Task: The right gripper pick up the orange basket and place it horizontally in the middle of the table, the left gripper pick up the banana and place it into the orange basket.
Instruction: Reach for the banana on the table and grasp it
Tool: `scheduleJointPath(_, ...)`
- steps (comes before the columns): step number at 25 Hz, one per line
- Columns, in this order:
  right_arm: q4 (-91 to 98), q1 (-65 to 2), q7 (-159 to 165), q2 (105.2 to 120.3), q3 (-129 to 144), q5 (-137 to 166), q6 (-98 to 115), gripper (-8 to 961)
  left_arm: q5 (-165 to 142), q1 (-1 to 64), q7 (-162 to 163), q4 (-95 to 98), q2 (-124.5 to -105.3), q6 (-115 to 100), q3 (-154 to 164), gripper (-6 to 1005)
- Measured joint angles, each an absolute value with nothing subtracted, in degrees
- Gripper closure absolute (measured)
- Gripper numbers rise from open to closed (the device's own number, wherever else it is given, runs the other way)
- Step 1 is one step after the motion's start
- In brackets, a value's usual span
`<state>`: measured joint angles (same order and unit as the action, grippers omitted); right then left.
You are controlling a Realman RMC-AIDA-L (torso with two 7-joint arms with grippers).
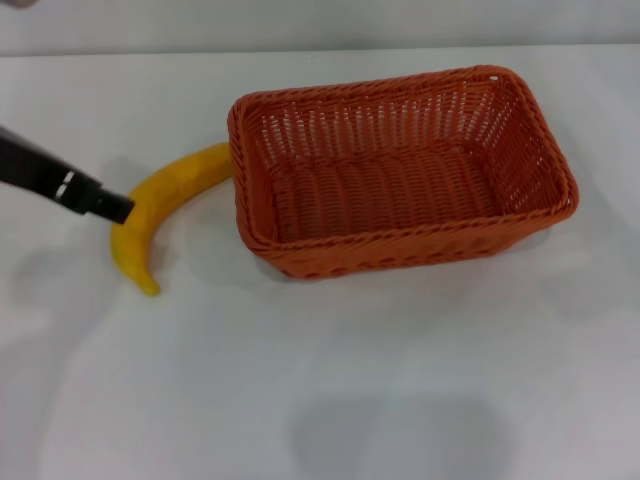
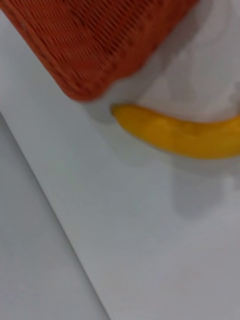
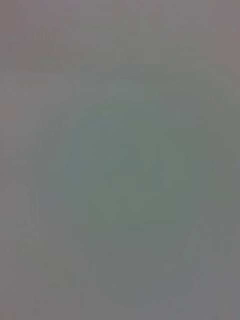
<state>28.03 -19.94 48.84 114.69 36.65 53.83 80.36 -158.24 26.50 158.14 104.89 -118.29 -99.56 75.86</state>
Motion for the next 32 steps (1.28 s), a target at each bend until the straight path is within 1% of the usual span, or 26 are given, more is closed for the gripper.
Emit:
scheduleJointPath(2, 28.0, -20.0, 48.8, 114.64, 36.6, 53.8, 79.9, 107, -159.7, 25.3, 157.8, 105.1, -118.68, -99.5, 75.4, 106)
scheduleJointPath(8, 28.0, -20.0, 48.9, 114.53, 36.6, 53.8, 79.6, 107, -159.5, 22.4, 155.6, 103.2, -118.78, -95.5, 70.4, 111)
scheduleJointPath(11, 28.0, -20.0, 48.9, 114.51, 36.7, 53.8, 79.6, 106, -159.2, 21.9, 154.4, 100.7, -118.72, -92.3, 68.7, 114)
scheduleJointPath(21, 28.4, -20.0, 49.2, 114.65, 38.0, 53.8, 79.9, 107, -157.1, 24.2, 150.3, 89.4, -118.84, -80.7, 65.5, 122)
scheduleJointPath(26, 28.4, -20.0, 50.6, 114.68, 39.0, 53.9, 80.1, 107, -157.0, 26.7, 149.6, 83.6, -118.89, -77.8, 65.7, 127)
scheduleJointPath(32, 28.5, -20.0, 50.2, 114.77, 40.2, 53.9, 80.0, 106, -154.3, 27.0, 148.3, 80.1, -119.00, -73.8, 66.6, 132)
